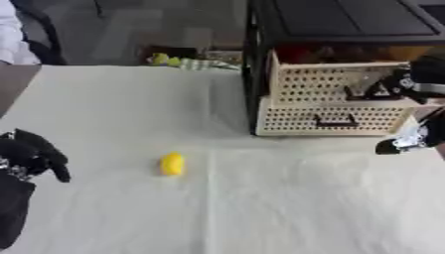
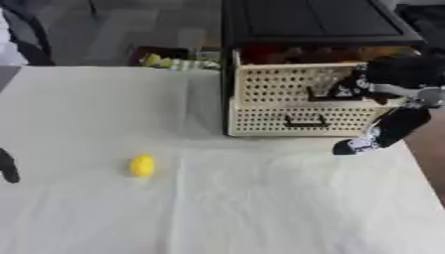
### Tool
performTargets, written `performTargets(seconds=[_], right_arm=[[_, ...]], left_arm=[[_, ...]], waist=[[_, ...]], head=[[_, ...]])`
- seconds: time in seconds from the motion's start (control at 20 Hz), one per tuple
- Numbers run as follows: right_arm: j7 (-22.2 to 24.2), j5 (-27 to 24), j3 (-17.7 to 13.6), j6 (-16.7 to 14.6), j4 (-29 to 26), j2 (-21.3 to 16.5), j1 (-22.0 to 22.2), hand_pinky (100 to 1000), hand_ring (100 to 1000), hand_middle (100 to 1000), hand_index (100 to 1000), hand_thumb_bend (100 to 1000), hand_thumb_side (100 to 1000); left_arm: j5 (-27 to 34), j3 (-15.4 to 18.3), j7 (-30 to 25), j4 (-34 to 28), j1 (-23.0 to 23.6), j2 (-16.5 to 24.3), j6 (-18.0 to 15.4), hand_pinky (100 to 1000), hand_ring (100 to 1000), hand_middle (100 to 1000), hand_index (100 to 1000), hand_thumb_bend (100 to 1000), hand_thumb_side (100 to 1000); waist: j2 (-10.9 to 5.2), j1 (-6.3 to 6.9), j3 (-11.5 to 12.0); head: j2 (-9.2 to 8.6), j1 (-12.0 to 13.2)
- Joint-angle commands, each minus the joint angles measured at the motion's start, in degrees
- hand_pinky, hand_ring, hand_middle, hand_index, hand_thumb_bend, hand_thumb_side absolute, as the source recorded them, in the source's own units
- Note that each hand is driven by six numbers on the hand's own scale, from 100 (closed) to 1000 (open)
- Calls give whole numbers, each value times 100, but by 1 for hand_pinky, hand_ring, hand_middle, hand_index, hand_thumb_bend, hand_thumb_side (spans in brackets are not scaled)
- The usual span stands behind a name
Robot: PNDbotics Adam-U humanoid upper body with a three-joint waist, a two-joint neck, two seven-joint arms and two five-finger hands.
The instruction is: Pick up objects from table and place into drawer.
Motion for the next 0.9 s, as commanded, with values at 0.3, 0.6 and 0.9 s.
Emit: performTargets(seconds=[0.3, 0.6, 0.9], right_arm=[[-5, 4, -24, -66, 29, -95, -101, 100, 311, 100, 760, 641, 785], [47, -259, -40, -46, -99, -144, -89, 100, 314, 100, 710, 650, 776], [256, -717, -52, 41, -241, -196, -32, 100, 315, 100, 675, 668, 757]], left_arm=[[-33, -13, -14, -83, -26, 20, 28, 415, 551, 556, 600, 100, 880], [-37, -15, -18, -83, -21, 24, 38, 413, 551, 556, 599, 100, 880], [-36, -16, -13, -83, -17, 34, 53, 413, 552, 557, 598, 100, 881]], waist=[[-91, -6, -3], [-101, -9, -21], [-114, -20, -32]], head=[[-39, -10], [-32, -4], [-35, 3]])
